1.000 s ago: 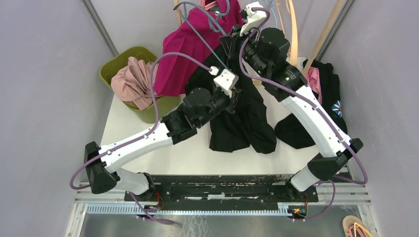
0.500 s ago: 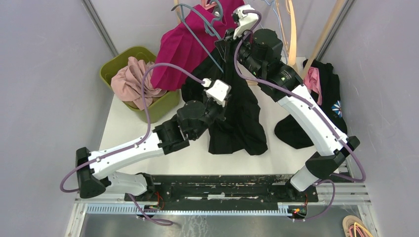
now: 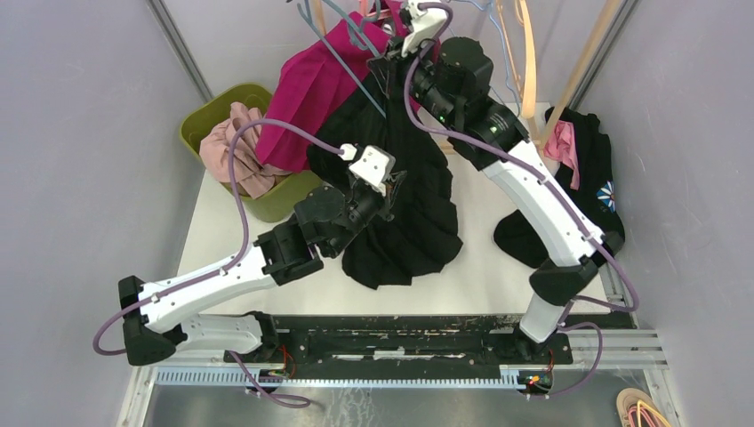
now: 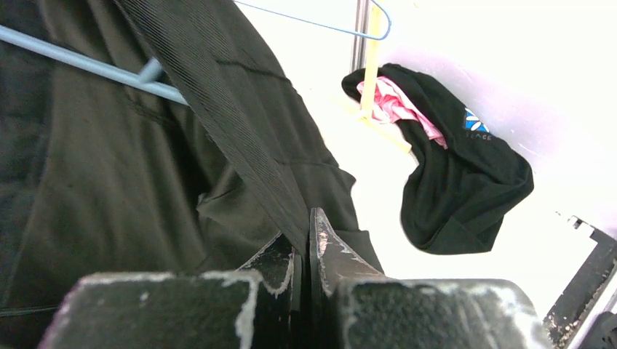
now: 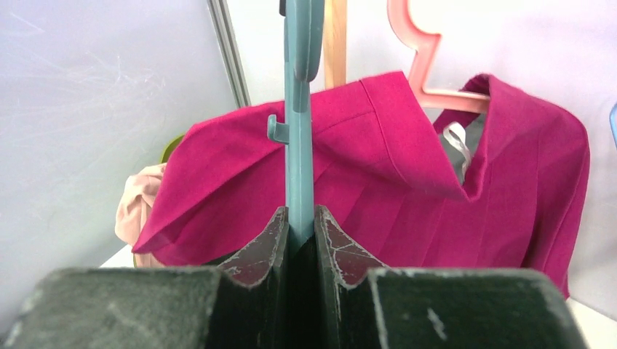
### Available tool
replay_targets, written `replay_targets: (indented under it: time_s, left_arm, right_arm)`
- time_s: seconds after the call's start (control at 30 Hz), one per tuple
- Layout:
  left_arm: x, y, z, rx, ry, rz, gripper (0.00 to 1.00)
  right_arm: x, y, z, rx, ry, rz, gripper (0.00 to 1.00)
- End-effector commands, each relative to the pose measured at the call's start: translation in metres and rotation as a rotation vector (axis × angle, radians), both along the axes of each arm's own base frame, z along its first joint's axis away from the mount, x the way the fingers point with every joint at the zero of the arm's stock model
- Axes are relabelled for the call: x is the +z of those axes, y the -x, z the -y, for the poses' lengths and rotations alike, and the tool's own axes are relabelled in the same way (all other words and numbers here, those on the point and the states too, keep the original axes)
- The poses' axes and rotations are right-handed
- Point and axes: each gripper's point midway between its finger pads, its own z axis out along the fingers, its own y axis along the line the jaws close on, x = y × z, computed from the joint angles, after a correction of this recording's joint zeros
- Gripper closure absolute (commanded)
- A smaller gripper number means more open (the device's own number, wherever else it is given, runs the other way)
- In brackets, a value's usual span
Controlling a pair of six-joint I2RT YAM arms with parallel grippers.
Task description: Remove the skirt from the hanger
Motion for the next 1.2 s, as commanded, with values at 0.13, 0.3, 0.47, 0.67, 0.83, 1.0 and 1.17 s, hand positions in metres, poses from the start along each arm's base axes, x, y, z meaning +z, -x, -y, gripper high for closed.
replay_targets:
  time_s: [0.13,0.3,0.47,0.67,0.83,1.0,1.17]
  left_arm:
    - [-0.153,0.072,0.050,-0.362,-0.411,-0.261,0.97]
    - [-0.165,0.070,0.078,-0.400,-0.452,-0.257,0.97]
    - [-0.198,0.070,0.078,-0.397,-0.526,-0.276,0.97]
    - [-0.240,0.070,0.062,-0.366,-0.616,-0.314,0.97]
    - [-0.228,0.066,0.051,-0.318,-0.585,-0.304,0.97]
    - [-0.161,0.053,0.039,-0.240,-0.509,-0.211,0.97]
    - [-0.065,0.031,0.012,-0.107,-0.454,-0.049,0.97]
  right_arm:
    - [0.215,0.017,0.112,-0.307,-0.561,0.562,0.99]
    - [0.219,0.015,0.112,-0.301,-0.601,0.572,0.99]
    - [0.224,0.023,0.121,-0.322,-0.600,0.590,0.99]
    - [0.223,0.028,0.132,-0.351,-0.602,0.595,0.99]
    - [0.218,0.026,0.131,-0.358,-0.571,0.575,0.99]
    - [0.213,0.034,0.136,-0.358,-0.536,0.569,0.99]
    - [0.177,0.035,0.136,-0.357,-0.450,0.495,0.99]
